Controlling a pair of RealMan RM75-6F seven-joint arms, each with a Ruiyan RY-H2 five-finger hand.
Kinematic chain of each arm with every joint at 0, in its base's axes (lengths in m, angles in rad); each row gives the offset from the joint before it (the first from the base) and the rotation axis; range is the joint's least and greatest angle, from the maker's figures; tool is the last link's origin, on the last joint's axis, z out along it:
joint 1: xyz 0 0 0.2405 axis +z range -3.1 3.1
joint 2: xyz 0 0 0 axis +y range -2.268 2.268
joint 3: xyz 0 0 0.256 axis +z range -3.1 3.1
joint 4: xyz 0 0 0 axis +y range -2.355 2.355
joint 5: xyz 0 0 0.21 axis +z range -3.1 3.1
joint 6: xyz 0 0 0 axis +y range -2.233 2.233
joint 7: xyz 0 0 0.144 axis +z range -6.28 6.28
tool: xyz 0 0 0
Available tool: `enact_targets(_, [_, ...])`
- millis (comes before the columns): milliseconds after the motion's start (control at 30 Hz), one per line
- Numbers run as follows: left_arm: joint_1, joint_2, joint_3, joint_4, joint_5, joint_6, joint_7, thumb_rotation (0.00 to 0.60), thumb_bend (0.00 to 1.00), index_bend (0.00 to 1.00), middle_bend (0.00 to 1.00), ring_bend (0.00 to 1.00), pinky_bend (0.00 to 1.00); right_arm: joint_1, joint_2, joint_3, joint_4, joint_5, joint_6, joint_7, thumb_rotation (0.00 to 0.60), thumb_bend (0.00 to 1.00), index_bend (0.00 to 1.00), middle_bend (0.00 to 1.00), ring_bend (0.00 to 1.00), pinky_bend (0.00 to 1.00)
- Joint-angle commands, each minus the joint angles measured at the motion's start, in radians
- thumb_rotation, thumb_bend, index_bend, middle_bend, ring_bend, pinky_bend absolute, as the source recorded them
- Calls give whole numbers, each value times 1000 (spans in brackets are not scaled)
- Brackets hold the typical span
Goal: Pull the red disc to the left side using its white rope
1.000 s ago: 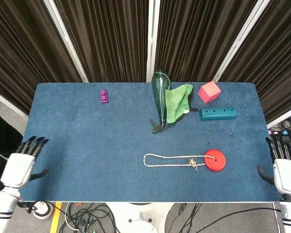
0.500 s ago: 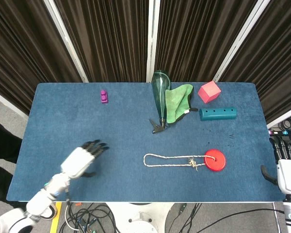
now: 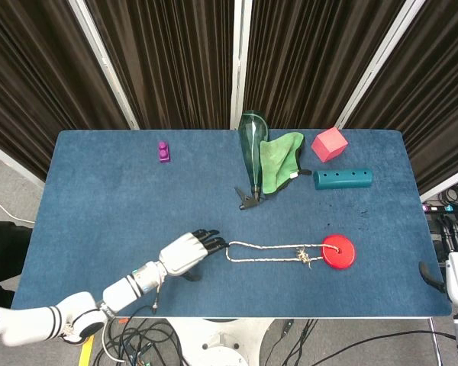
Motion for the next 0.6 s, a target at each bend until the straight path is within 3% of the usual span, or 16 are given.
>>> enact_targets(33, [-29,-23,11,26,2,-18,-17,600,124,146,174,84,220,-3,0,2,10,6,-1,11,600,237,0,0,0,0])
enact_targets(500, [-109,-95,42,114,-13,-55,-25,600,130,146,184,84,220,-13,0,8,33,11,6,42,600,237,0,0,0,0])
enact_targets(600, [-112,-94,51,114,-23,-55,-9,600,130,146,281,84,221,-14,-1,8,37,10,5,45,600,237,0,0,0,0])
